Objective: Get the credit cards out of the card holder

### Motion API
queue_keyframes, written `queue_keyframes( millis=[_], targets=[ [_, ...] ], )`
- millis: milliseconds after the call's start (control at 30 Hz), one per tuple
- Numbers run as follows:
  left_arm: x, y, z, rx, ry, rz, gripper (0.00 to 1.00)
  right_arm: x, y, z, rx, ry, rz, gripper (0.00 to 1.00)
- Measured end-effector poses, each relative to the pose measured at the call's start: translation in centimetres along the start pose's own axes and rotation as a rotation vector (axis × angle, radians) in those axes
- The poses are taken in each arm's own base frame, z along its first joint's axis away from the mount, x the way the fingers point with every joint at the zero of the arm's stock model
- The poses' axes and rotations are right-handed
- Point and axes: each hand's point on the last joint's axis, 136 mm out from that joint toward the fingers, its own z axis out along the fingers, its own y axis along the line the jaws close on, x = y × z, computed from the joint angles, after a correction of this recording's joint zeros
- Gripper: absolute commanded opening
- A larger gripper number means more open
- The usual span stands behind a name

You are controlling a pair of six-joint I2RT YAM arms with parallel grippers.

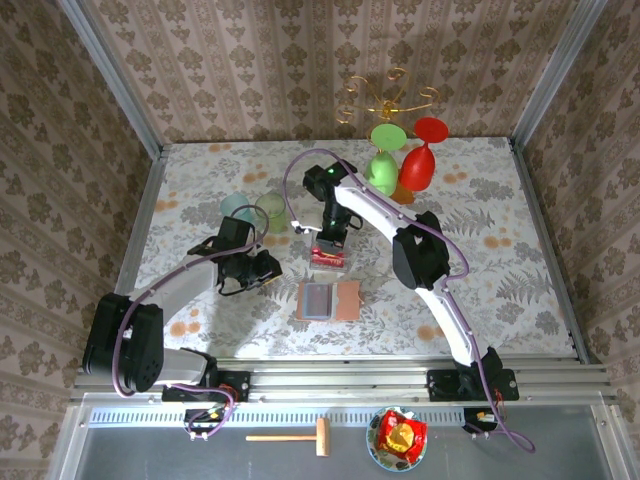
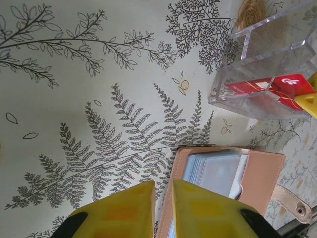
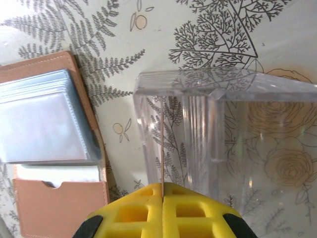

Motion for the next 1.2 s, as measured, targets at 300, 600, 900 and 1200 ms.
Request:
queue_keyframes(
  millis=[300,600,900,1200],
  targets=[
    [0.0,0.0,0.0,0.000,0.000,0.000,0.17,-0.3,0.2,-1.1,-0.056,-0.036,0.010,0.06],
    [0.0,0.0,0.0,-0.001,0.000,0.000,0.17,-0.2,0.0,-0.2,-0.069,-0.022,0.018,0.11],
    [0.0,0.0,0.0,-0.001,0.001,0.000,0.17,-0.1,-1.2,-0.2,-0.007,-0.011,0.027,0.13],
    [0.0,0.0,0.0,-0.001,0.000,0.000,0.17,-0.2,-2.0,-0.7,0.041,-0.014,0.030,0.17]
  ],
)
